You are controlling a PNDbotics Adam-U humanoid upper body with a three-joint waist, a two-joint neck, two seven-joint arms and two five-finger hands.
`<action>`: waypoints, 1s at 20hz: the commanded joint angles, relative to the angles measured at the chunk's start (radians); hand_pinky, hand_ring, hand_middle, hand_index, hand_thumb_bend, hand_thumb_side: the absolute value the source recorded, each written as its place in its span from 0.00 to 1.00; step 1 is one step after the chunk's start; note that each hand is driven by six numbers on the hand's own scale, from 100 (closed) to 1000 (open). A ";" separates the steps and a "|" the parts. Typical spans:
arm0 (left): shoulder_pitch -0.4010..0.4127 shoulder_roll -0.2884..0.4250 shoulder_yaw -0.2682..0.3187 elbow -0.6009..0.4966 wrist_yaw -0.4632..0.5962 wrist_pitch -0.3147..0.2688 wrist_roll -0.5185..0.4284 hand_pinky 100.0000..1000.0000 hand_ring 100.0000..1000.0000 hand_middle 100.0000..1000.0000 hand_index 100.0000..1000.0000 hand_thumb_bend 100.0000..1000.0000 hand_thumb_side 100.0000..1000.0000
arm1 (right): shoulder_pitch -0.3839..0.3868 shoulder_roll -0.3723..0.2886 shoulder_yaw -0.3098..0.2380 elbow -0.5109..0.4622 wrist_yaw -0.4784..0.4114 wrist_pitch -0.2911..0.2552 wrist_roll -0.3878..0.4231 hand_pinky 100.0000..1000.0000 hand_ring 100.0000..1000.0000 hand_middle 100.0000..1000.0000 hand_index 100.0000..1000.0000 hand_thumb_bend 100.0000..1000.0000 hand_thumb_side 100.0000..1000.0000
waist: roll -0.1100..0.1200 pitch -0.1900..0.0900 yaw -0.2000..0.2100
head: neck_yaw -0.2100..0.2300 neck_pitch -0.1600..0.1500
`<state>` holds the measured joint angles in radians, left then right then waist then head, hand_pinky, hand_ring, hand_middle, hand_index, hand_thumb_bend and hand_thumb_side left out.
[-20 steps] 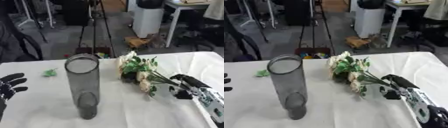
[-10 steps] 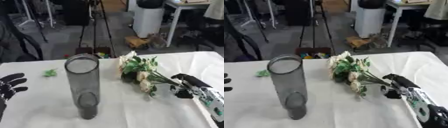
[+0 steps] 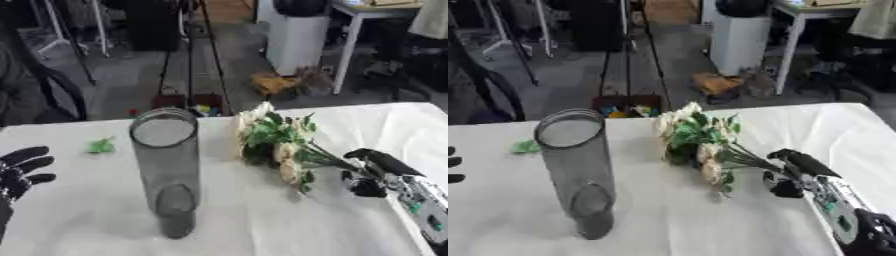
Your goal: Arrange flowers into the vase.
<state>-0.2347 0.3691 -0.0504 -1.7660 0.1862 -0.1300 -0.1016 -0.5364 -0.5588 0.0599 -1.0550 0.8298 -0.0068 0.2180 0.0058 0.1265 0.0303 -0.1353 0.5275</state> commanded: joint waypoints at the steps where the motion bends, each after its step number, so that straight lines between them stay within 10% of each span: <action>1: -0.009 0.010 0.009 -0.010 0.005 -0.002 -0.002 0.73 0.81 0.77 0.81 1.00 0.75 | -0.022 -0.023 -0.015 0.003 0.008 0.005 -0.007 0.84 0.90 0.87 0.91 0.01 0.35 | 0.001 -0.012 0.001 | -0.004 0.004; 20: -0.011 0.008 0.007 -0.011 0.006 -0.002 -0.004 0.73 0.81 0.77 0.81 1.00 0.75 | -0.053 -0.016 -0.027 0.052 0.020 0.011 -0.022 0.83 0.90 0.87 0.91 0.00 0.35 | 0.006 -0.009 0.008 | -0.010 0.005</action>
<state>-0.2348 0.3686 -0.0505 -1.7660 0.1884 -0.1308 -0.1035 -0.5674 -0.5559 0.0430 -0.9977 0.8393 0.0037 0.2012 0.0119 0.1282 0.0373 -0.1431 0.5275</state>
